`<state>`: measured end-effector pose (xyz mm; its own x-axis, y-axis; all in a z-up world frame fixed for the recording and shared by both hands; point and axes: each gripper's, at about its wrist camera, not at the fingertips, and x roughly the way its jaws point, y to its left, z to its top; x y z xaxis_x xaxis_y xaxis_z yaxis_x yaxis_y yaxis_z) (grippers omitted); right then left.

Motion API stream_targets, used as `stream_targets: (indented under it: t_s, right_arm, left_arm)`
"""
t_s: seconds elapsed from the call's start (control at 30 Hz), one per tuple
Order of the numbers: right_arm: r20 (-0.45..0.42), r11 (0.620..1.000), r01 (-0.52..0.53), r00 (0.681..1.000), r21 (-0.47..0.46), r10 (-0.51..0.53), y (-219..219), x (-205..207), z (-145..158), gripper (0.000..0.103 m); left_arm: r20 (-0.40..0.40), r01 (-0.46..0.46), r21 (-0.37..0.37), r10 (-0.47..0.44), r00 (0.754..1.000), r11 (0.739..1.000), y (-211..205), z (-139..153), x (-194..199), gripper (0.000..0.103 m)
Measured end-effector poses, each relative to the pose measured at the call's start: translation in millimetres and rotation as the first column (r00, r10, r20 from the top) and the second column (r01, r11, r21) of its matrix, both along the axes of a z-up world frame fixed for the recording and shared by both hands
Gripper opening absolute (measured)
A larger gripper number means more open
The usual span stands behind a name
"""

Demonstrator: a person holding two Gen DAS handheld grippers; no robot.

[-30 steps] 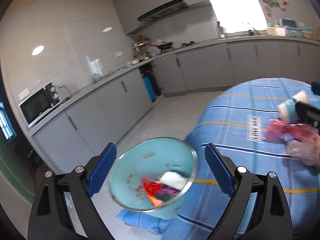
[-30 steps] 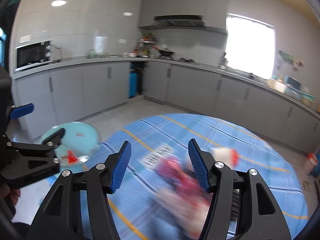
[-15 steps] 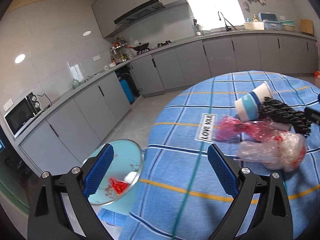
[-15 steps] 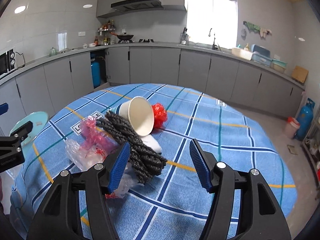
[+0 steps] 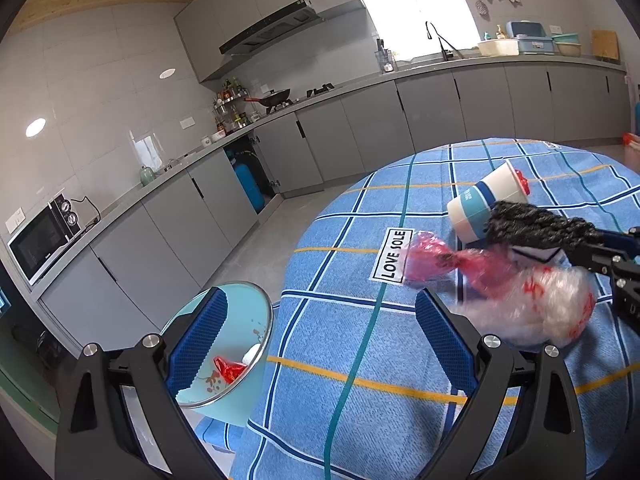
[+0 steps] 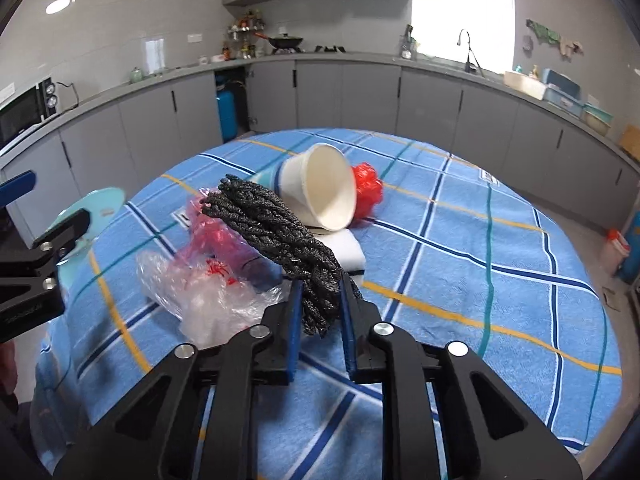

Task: Collect trash
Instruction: 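Grasp the black braided rope with the right gripper while the left gripper grasps the clear plastic bag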

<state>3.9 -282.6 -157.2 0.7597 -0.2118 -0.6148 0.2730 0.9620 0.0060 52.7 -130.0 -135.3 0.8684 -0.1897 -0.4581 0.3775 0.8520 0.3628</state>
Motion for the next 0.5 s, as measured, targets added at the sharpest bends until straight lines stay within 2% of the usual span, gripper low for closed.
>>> stream_targets:
  t_s: [0.13,0.3,0.5]
  right_arm:
    - [0.059,1.000,0.019,0.998,-0.020,-0.018,9,-13,14,0.015]
    - [0.124,0.992,0.122,0.986,-0.045,-0.116,2,-39,33,0.015]
    - [0.105,0.977,0.195,0.977,-0.090,-0.186,-15,-65,29,0.015]
  left_arm:
    - [0.007,0.010,-0.010,-0.010,1.000,1.000,-1,5,-4,0.093]
    - [-0.003,0.028,-0.019,-0.028,1.000,0.999,-3,4,-9,0.094]
    - [-0.021,0.065,-0.046,-0.066,0.998,0.997,-13,5,-19,0.094]
